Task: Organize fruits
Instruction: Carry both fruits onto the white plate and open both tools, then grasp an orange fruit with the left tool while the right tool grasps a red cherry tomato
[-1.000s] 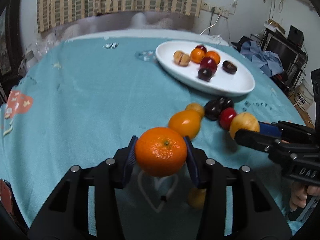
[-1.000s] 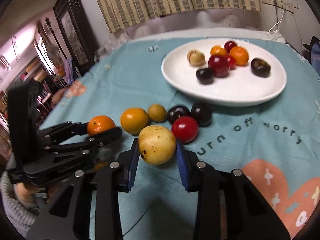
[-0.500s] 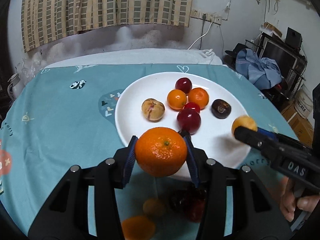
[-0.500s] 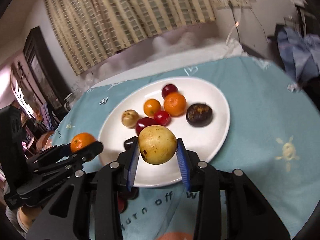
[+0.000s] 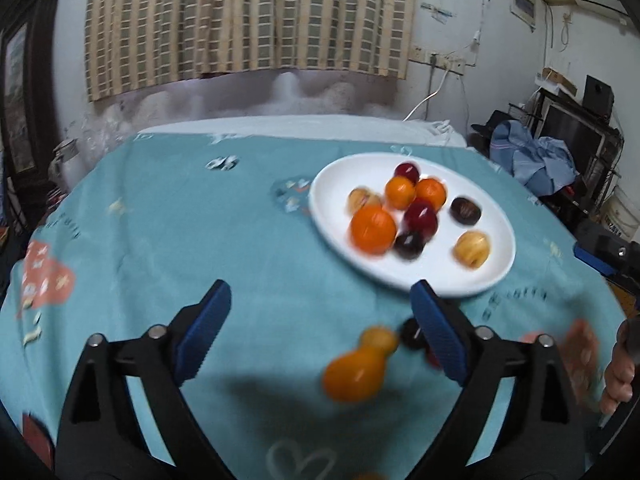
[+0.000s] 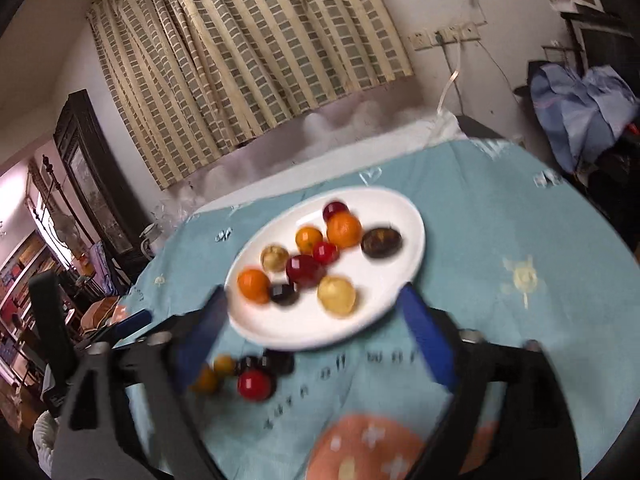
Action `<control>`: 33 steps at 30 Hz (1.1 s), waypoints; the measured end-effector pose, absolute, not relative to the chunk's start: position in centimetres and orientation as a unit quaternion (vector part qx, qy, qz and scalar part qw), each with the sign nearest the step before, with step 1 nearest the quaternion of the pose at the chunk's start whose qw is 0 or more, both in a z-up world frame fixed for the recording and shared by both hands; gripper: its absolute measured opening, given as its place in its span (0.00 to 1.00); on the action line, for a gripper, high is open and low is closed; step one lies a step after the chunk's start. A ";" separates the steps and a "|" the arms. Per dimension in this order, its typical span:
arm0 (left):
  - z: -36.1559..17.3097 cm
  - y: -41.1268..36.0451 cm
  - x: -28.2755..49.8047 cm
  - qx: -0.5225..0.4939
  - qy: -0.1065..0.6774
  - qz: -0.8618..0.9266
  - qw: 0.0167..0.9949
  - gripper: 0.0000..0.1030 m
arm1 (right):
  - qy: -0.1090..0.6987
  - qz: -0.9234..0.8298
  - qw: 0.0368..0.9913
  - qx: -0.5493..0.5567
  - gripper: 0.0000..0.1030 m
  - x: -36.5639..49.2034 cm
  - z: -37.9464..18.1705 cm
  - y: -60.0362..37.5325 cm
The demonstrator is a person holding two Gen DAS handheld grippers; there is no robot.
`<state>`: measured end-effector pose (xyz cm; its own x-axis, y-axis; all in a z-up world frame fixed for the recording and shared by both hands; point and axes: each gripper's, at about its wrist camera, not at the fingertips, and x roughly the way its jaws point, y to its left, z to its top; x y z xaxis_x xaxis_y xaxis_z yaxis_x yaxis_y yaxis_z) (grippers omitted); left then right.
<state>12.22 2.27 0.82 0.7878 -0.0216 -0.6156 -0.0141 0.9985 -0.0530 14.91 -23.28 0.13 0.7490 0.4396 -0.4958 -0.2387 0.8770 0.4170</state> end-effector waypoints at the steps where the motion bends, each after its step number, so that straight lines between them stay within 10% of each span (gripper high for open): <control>1: 0.0 2.6 11.0 -0.021 0.331 0.009 0.943 0.94 | 0.316 0.190 0.915 0.164 0.94 14.5 -0.5 -23.1; 33: -3.9 4.0 12.2 -0.008 0.408 0.035 0.912 0.94 | 0.387 0.172 0.879 0.218 0.94 15.0 -3.3 -24.1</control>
<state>12.22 3.96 -3.85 0.6639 0.0580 -0.7456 -0.0705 0.9974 0.0148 15.01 -24.13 -3.33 0.6414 0.4705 -0.6060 -0.1333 0.8462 0.5159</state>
